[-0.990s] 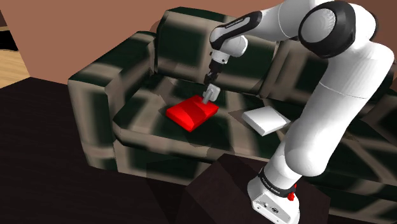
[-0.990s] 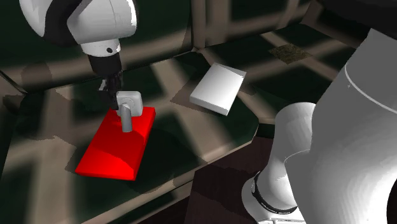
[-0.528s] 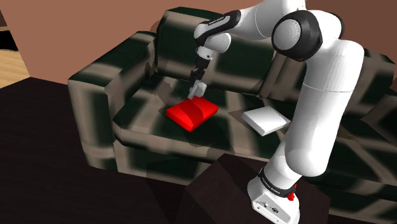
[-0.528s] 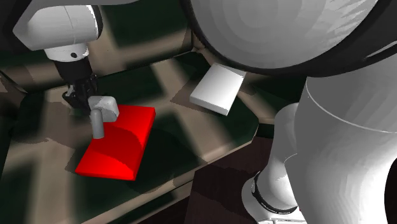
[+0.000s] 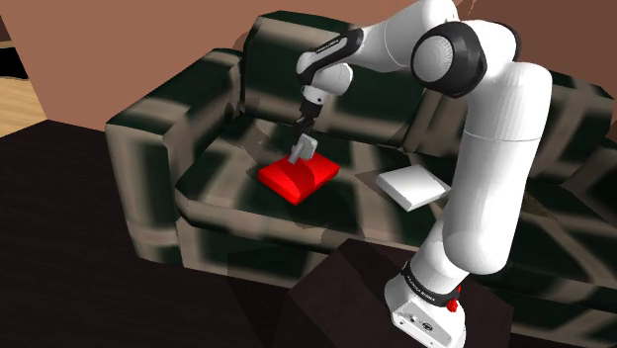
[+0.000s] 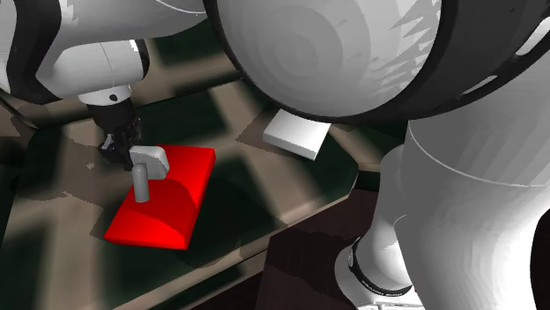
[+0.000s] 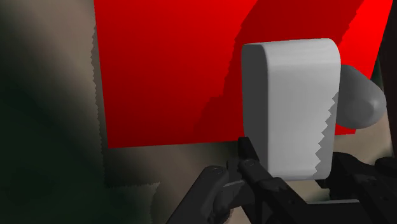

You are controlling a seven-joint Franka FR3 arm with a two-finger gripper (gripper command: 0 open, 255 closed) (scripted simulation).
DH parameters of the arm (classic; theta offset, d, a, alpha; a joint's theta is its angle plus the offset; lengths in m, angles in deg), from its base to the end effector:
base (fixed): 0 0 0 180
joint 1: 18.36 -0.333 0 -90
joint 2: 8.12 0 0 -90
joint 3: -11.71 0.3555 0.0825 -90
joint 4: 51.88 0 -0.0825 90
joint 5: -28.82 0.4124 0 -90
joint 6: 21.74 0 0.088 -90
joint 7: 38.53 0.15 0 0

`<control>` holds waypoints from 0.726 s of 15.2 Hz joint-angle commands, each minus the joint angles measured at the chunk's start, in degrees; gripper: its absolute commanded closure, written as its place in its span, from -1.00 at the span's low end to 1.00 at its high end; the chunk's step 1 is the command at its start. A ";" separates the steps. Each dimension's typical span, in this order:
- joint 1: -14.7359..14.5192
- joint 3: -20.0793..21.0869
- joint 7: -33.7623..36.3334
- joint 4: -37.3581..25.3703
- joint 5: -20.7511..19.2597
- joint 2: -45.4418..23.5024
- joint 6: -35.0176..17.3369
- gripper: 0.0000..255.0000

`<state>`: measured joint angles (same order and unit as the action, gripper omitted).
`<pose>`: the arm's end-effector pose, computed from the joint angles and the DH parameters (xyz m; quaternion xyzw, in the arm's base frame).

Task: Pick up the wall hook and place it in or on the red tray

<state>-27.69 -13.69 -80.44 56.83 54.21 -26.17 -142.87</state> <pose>0.6334 -0.1330 0.3271 -0.9864 -0.1108 -0.0338 0.1167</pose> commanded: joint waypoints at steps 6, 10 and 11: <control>0.53 0.81 -2.15 1.47 2.20 -2.67 -3.58 1.00; 0.53 0.81 -2.15 1.47 2.20 -2.68 -3.58 1.00; 0.53 0.80 -2.16 1.47 2.20 -2.68 -3.58 1.00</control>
<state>-27.17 -12.89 -82.60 58.04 56.45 -28.66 -146.43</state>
